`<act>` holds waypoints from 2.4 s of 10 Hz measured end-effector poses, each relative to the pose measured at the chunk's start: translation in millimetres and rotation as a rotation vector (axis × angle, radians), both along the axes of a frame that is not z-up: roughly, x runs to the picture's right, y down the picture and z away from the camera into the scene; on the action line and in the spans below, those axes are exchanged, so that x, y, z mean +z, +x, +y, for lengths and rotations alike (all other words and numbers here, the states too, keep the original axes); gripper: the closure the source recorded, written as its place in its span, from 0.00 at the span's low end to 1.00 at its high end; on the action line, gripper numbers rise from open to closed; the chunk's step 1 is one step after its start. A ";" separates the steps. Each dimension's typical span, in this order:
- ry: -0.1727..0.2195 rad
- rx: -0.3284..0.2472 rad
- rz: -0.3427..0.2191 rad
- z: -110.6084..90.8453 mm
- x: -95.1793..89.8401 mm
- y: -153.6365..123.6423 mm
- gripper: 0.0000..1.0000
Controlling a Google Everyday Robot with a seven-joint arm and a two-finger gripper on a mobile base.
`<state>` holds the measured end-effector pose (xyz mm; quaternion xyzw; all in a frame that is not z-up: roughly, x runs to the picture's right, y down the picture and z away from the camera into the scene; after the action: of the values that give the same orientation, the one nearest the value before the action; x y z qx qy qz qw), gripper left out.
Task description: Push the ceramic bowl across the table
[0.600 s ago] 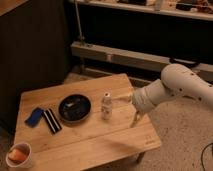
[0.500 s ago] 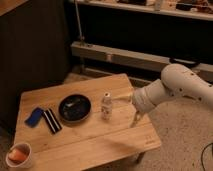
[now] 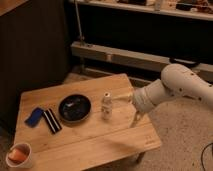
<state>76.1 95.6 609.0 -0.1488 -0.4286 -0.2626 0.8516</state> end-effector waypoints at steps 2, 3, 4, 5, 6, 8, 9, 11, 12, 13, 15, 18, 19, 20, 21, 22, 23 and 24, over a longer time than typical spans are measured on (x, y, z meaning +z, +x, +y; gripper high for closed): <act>0.000 0.000 0.000 0.0 0.0 0.0 0.20; 0.000 0.000 0.000 0.0 0.0 0.0 0.20; 0.000 0.000 0.000 0.0 0.0 0.0 0.20; 0.000 0.000 0.000 0.0 0.0 -0.1 0.20; 0.000 0.000 0.000 0.0 0.0 0.0 0.20; 0.000 0.000 0.000 0.0 0.0 0.0 0.20; 0.000 0.000 0.000 0.0 0.0 0.0 0.20; 0.000 0.000 0.000 0.0 0.0 -0.1 0.20; 0.000 0.000 0.000 0.0 0.0 -0.1 0.20; 0.000 -0.001 0.000 0.2 0.0 -0.1 0.20; 0.008 -0.018 0.039 -3.2 3.6 -0.5 0.20; 0.080 -0.099 0.199 -22.4 30.2 -14.2 0.20; 0.083 -0.115 0.222 -24.1 36.4 -19.2 0.20; 0.077 -0.119 0.227 -24.7 44.3 -26.3 0.20; 0.070 -0.117 0.226 -23.9 50.8 -30.8 0.20; 0.061 -0.113 0.213 -23.5 55.8 -36.5 0.20; 0.051 -0.108 0.199 -23.4 59.8 -38.9 0.20; 0.043 -0.111 0.184 -24.0 64.3 -45.8 0.20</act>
<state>30.3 71.6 673.3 -0.1776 -0.3338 -0.3035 0.8746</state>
